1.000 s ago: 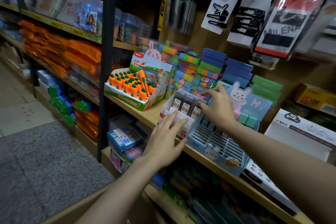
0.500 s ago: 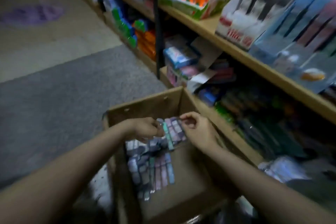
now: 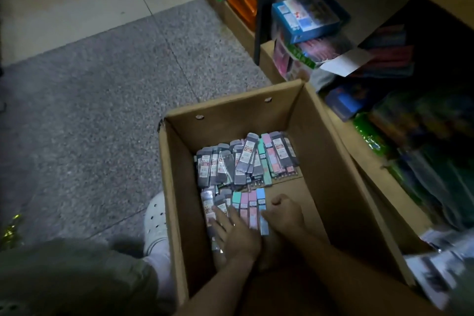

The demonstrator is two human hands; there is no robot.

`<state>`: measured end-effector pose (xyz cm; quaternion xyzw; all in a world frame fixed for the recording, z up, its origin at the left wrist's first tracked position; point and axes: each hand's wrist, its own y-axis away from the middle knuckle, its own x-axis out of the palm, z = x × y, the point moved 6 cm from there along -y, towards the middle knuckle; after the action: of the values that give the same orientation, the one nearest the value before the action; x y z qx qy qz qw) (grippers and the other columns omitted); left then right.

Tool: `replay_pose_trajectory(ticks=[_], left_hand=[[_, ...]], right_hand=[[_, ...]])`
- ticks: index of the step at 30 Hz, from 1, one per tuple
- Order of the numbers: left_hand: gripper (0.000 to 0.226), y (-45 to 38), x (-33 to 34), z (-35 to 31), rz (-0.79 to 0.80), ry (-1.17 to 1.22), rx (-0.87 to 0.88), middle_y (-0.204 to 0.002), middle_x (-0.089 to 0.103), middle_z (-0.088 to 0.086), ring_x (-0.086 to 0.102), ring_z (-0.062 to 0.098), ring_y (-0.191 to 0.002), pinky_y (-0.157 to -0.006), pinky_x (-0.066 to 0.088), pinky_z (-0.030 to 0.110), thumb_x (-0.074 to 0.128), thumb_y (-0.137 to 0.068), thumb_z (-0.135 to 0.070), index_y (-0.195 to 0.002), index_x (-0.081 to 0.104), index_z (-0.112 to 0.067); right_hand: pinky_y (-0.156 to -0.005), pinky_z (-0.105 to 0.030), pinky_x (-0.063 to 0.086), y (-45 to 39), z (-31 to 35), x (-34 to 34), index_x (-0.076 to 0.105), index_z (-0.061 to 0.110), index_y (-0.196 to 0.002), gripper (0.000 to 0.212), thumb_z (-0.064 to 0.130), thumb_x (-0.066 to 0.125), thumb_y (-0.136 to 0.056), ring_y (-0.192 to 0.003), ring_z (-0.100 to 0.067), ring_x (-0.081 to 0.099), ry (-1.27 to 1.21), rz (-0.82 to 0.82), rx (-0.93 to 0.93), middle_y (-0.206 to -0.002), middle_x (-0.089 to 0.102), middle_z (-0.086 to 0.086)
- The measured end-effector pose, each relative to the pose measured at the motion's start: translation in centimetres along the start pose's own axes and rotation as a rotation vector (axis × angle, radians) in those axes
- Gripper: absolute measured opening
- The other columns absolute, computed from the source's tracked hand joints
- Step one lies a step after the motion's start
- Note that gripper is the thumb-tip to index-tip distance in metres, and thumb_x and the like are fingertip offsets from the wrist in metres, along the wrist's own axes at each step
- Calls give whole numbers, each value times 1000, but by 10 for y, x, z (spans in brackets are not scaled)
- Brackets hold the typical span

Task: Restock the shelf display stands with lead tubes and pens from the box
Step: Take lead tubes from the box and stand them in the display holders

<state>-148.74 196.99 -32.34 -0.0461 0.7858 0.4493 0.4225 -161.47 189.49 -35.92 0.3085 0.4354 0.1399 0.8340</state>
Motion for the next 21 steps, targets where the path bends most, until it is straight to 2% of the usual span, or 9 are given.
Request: replay_pose_trajectory(ticks=[3,5,7,8,10,12,16,19,21], left_hand=[[65,3,11,-11,-55,-193,124,-160,-14,15,-14,37,-147,-119,-4,45,32,-102,-33,-154,-1,-12],[57,4,15,-15,-64,-227,206,-162,-12,10,-10,35,-148,-120,6,45,27,-103,-29,-154,5,-15],[53,5,11,-12,-99,-138,198,-162,-14,0,1,32,-147,-114,27,38,34,-101,-26,-152,18,-22],[51,5,7,-10,-133,-101,216,-162,-11,-4,8,30,-145,-110,32,34,39,-99,-22,-149,26,-24],[52,4,2,-8,-179,-42,280,-162,-1,-8,18,25,-138,-105,32,26,48,-90,-9,-139,41,-26],[55,0,-1,-6,-210,35,315,-159,13,-3,25,23,-132,-103,31,23,53,-80,0,-129,51,-24],[58,-9,-3,-5,-264,256,238,-135,34,11,43,27,-117,-101,37,29,54,-72,10,-126,52,-12],[55,-16,2,-3,-256,459,165,-115,39,4,50,21,-94,-88,40,24,56,-75,13,-124,49,-10],[47,-21,7,2,-239,536,83,-108,48,5,53,25,-94,-83,41,26,58,-80,10,-121,49,-11]], right_hand=[[-83,-27,48,-5,8,12,55,13,-112,40,35,73,-84,-106,-24,62,30,13,-58,-114,66,-7],[-81,-28,49,-7,8,15,53,16,-105,37,29,77,-81,-102,-25,64,2,-6,-57,-110,68,-7],[-80,-27,48,-9,7,15,52,18,-103,36,23,78,-79,-101,-25,64,24,-7,-74,-109,69,-7],[-81,-27,48,-10,5,15,54,16,-106,36,21,78,-79,-102,-24,64,34,-10,-73,-109,69,-8],[-87,-29,50,-12,2,14,56,14,-112,36,18,74,-81,-107,-25,62,56,-7,-71,-112,68,-8],[-91,-30,49,-13,0,12,57,13,-113,33,17,70,-84,-112,-25,60,101,-1,-67,-116,65,-8],[-94,-30,45,-13,-2,5,56,13,-112,29,19,67,-86,-118,-23,50,224,-16,-102,-120,58,-7],[-90,-31,49,-14,-3,2,51,12,-113,36,15,70,-83,-114,-24,55,193,-23,-110,-119,59,-7],[-89,-34,52,-14,-4,2,49,13,-113,40,11,71,-80,-111,-26,58,154,-21,-91,-117,60,-8]])
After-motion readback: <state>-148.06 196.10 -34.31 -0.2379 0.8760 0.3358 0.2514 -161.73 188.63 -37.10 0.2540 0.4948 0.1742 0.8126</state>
